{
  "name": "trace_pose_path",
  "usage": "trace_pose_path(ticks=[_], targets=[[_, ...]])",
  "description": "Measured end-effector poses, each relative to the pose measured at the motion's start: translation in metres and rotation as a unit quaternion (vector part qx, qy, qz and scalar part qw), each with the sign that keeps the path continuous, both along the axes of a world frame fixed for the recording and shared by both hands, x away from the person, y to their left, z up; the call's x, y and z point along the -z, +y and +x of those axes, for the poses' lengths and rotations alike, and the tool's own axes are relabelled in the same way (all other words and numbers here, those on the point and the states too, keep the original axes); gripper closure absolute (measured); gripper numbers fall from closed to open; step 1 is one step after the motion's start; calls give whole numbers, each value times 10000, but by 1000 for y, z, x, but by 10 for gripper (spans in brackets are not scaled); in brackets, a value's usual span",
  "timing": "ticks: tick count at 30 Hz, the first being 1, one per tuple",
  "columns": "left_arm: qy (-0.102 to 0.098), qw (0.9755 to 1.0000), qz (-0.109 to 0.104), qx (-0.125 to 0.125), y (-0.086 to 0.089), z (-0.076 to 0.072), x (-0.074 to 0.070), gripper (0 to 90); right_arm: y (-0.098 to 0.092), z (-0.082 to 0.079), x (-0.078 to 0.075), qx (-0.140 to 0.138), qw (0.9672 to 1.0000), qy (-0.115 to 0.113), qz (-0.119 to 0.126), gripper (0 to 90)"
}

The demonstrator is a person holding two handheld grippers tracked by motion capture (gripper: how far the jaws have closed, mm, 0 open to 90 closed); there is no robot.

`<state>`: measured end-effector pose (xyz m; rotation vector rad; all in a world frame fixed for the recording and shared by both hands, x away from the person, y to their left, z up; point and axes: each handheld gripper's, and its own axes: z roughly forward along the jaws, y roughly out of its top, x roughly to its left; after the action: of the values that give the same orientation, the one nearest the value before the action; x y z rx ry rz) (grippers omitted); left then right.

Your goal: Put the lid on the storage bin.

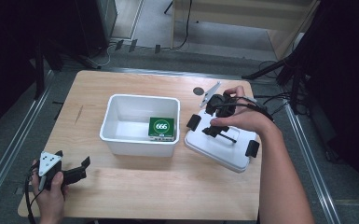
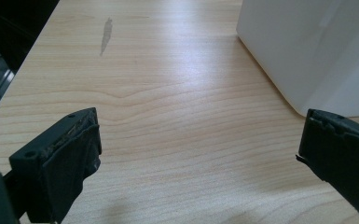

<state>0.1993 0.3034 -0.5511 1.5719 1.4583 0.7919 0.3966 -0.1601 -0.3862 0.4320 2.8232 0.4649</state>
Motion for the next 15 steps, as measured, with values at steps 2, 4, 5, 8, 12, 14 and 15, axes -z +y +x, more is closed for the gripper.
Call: trace_pose_path(ticks=[2,4,5,8,12,14,15], targets=[[0,10000,-1,-1,0,0,0,0,-3,-1,2,45,10000,20,-1,0],[0,10000,1,-1,0,0,0,0,-7,-2,5,85,10000,46,-21,0],[1,10000,4,0,0,0,0,0,-8,-2,7,83,10000,43,-31,0],[-3,10000,3,-3,0,0,0,0,-14,-3,12,116,9999,76,-76,0],[-12,10000,12,-1,-1,0,0,0,-20,-5,18,152,9998,110,-90,3],[-14,10000,15,5,-1,0,0,0,-23,-5,22,153,9997,117,-128,4],[-13,10000,11,2,-1,0,0,0,-24,-5,23,161,9997,121,-126,9]])
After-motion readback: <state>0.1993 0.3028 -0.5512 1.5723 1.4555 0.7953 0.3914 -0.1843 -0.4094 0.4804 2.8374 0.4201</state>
